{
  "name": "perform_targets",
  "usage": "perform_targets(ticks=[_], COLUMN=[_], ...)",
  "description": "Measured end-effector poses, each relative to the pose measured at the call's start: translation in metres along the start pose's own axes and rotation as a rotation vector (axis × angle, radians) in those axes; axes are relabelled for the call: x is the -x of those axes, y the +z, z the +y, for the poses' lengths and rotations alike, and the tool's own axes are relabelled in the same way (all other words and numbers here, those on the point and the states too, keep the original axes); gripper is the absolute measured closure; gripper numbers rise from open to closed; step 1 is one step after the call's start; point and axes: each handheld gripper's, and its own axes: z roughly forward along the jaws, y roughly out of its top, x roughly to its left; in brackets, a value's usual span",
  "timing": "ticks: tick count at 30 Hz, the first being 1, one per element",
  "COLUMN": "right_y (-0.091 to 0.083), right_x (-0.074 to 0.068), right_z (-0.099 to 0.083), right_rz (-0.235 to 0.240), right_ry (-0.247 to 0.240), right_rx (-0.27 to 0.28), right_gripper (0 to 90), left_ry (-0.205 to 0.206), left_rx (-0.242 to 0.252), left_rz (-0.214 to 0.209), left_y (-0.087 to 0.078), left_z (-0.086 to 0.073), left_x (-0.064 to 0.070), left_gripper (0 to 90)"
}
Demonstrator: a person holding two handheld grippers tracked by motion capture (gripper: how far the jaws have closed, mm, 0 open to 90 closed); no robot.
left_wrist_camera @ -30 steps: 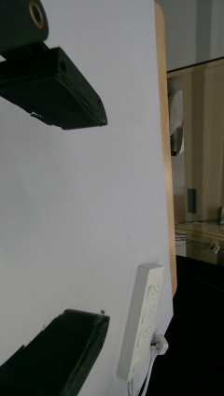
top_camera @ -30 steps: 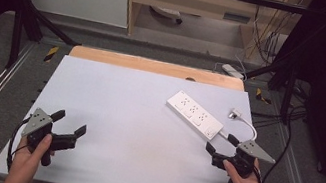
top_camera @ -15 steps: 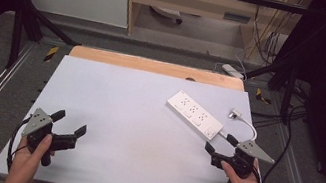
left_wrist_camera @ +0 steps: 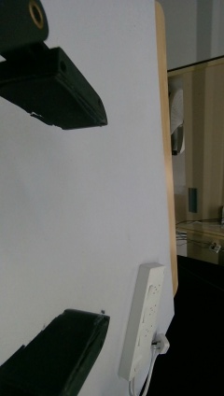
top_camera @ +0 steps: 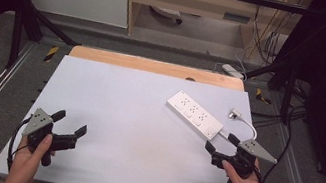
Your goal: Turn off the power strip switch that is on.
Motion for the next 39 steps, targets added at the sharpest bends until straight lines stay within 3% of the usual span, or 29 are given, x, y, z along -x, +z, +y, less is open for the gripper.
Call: perform_targets(ticks=[11, 20, 30, 39], right_y=[-0.002, 0.008, 0.021, 0.030], right_x=[-0.007, -0.008, -0.003, 0.001], right_z=[0.036, 0.068, 0.087, 0.093], right_rz=[0.020, 0.038, 0.036, 0.038], right_ry=[-0.006, -0.039, -0.058, -0.048], right_rx=[0.024, 0.022, 0.020, 0.014], right_gripper=[8.2, 8.5, 12.3, 19.8], left_ry=[0.003, 0.000, -0.001, -0.005], left_rx=[-0.003, -0.001, -0.003, -0.005], left_rz=[0.003, 0.004, 0.002, 0.003], left_y=[-0.001, 0.000, 0.000, 0.000], left_z=[0.000, 0.000, 0.000, -0.001], left_x=[0.000, 0.000, -0.001, -0.002], left_gripper=[4.8, 4.8, 4.8, 4.8])
